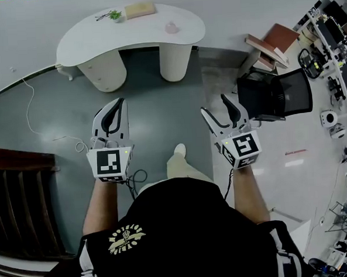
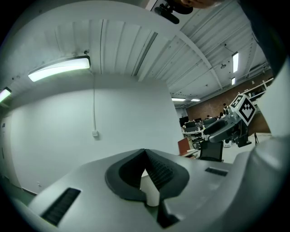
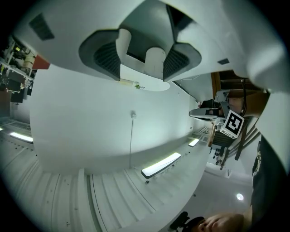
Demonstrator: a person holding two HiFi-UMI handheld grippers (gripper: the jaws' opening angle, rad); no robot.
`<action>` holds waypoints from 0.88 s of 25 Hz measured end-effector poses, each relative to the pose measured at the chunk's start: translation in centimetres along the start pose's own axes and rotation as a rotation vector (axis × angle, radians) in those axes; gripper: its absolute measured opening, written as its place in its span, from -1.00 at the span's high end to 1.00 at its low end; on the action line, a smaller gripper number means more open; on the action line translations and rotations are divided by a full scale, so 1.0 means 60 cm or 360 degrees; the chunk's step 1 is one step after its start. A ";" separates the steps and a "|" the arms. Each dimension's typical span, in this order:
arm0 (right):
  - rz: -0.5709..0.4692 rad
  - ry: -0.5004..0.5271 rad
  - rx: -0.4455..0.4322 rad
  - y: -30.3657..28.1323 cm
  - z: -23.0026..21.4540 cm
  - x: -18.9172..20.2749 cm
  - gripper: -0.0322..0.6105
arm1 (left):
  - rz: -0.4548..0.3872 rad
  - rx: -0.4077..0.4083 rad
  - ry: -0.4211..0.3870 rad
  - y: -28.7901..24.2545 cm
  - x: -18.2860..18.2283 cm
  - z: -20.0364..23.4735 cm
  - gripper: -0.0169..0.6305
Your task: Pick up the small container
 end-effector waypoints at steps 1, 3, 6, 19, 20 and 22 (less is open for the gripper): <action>0.0001 -0.0012 0.0000 -0.018 -0.023 0.000 0.02 | 0.0018 0.0013 -0.0010 -0.031 0.002 0.001 0.89; 0.0000 -0.0030 -0.0001 -0.046 -0.064 -0.001 0.02 | 0.0053 0.0022 -0.0019 -0.084 0.002 0.001 0.89; -0.0009 -0.0038 -0.0009 -0.078 -0.121 -0.010 0.02 | 0.0075 0.0029 -0.0027 -0.148 -0.004 -0.008 0.89; -0.0063 0.0014 -0.0111 -0.165 -0.340 -0.043 0.02 | 0.0041 -0.0098 0.0001 -0.361 -0.047 -0.040 0.89; -0.0062 0.0022 -0.0132 -0.173 -0.349 -0.046 0.02 | 0.0036 -0.0118 0.0001 -0.370 -0.051 -0.041 0.89; -0.0059 0.0033 -0.0169 -0.186 -0.362 -0.051 0.02 | 0.0035 -0.0152 -0.0008 -0.381 -0.056 -0.042 0.89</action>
Point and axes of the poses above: the fingertips, and each gripper's own axes: y backward along the fingers, z to its left, x out of its underside, the point moved 2 cm from there along y, backward along the fingers, and after that the axes turned 12 degrees about -x, right-handed, at the moved point
